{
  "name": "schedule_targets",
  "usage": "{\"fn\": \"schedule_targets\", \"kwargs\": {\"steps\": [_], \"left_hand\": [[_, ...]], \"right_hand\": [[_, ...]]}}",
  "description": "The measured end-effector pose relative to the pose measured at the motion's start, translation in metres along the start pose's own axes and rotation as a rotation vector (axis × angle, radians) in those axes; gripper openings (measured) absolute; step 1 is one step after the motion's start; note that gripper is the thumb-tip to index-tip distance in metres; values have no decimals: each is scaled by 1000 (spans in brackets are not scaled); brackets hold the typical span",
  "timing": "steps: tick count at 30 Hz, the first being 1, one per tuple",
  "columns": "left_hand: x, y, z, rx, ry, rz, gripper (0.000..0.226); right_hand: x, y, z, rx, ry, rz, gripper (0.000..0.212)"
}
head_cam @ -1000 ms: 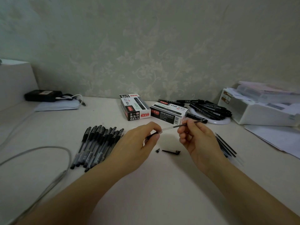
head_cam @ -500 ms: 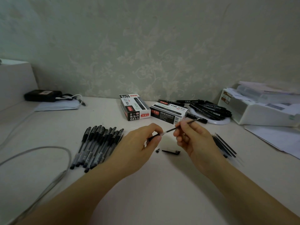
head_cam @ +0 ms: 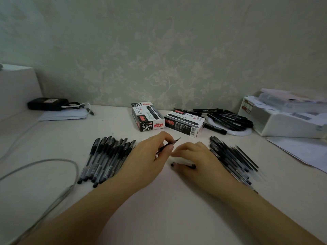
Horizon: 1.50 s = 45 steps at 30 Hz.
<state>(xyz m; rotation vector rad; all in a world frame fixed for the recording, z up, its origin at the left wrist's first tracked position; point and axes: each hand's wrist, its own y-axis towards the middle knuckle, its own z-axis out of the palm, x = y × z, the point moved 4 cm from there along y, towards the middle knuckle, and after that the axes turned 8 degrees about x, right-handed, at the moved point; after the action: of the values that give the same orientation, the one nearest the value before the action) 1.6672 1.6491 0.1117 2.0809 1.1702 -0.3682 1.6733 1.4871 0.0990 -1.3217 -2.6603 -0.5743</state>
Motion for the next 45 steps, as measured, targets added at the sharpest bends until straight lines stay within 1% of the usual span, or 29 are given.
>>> {"fn": "schedule_targets", "kwargs": {"steps": [3,7,12,19,25,29,34,36,38,40,41,43,45], "left_hand": [[0,0,0,0,13,-2,8],[1,0,1,2,24,-4,8],[1,0,3,18,30,-16,9],[5,0,3,23,48,-30,8],[7,0,3,26,75,-39,7],[6,-1,3,34,69,-36,7],[6,-1,3,30,58,-32,7],[5,-1,4,41,56,-27,7],[5,-1,3,52,56,-25,7],[5,-1,3,62,59,-27,7],[4,-2,3,70,61,-27,7],[3,-2,4,91,57,-25,8],[1,-2,4,113,49,-20,9]], "right_hand": [[6,3,3,53,-106,-73,24],[8,6,1,63,-123,-92,23],[10,7,2,95,-205,-94,28],[10,8,5,100,-131,-102,21],[2,6,3,88,-28,-54,27],[0,6,3,103,-21,-31,21],[0,6,4,82,33,-10,13],[-2,6,2,35,40,25,12],[-7,5,-5,-99,161,99,9],[-14,2,-13,-246,366,154,8],[-16,0,-14,-282,464,168,10],[-17,-1,-14,-280,606,169,14],[-15,0,-10,-248,682,154,17]]}}
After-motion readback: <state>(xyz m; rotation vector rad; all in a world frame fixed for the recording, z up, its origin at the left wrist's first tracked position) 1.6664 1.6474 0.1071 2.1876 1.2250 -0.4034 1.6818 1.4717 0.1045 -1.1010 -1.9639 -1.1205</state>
